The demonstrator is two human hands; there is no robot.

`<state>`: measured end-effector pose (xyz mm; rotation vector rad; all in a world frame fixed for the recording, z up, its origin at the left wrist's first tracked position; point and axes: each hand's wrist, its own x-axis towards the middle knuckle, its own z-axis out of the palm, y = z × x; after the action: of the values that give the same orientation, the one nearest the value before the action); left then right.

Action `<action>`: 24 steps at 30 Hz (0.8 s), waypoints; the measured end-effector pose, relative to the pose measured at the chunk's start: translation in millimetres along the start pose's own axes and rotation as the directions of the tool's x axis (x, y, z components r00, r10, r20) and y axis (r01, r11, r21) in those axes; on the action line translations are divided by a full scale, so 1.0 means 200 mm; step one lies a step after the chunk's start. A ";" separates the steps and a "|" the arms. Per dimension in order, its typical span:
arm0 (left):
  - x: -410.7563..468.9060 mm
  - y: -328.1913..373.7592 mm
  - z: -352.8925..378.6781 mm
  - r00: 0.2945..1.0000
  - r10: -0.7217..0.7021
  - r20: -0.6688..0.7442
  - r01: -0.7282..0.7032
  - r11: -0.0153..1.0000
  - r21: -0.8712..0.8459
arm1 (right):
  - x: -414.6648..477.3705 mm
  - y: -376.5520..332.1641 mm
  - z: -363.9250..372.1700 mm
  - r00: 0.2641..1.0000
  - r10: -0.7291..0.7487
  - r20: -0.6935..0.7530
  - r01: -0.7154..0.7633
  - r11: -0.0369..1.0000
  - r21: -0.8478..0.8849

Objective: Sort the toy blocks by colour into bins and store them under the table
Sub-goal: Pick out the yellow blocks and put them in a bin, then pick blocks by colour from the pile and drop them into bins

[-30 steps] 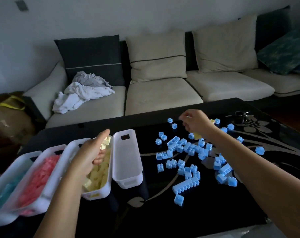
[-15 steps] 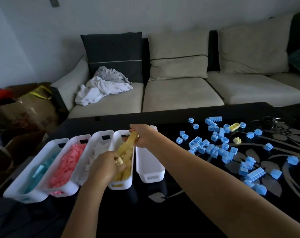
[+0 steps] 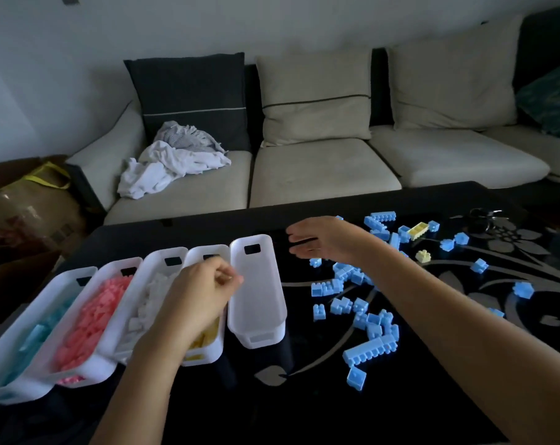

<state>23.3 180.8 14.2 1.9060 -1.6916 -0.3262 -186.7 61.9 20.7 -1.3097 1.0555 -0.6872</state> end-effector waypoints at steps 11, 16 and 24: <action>0.42 0.67 0.52 0.865 0.350 0.361 -0.324 0.937 -0.132 | -0.16 0.48 -0.88 0.885 -0.096 -0.456 -0.307 0.615 -0.726; 0.47 0.75 0.84 0.757 0.238 0.609 -0.331 0.943 0.043 | -0.09 0.55 -0.96 0.908 -0.135 -0.396 -0.302 0.442 -0.844; 0.43 0.66 0.99 0.738 0.111 0.665 -0.265 0.955 0.134 | -0.03 0.61 -0.97 0.879 -0.263 -0.398 -0.306 0.330 -0.893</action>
<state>-175.6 43.6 -57.8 1.8619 -2.4520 -0.8342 -383.0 6.3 -84.6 -2.1995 2.1059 -0.3002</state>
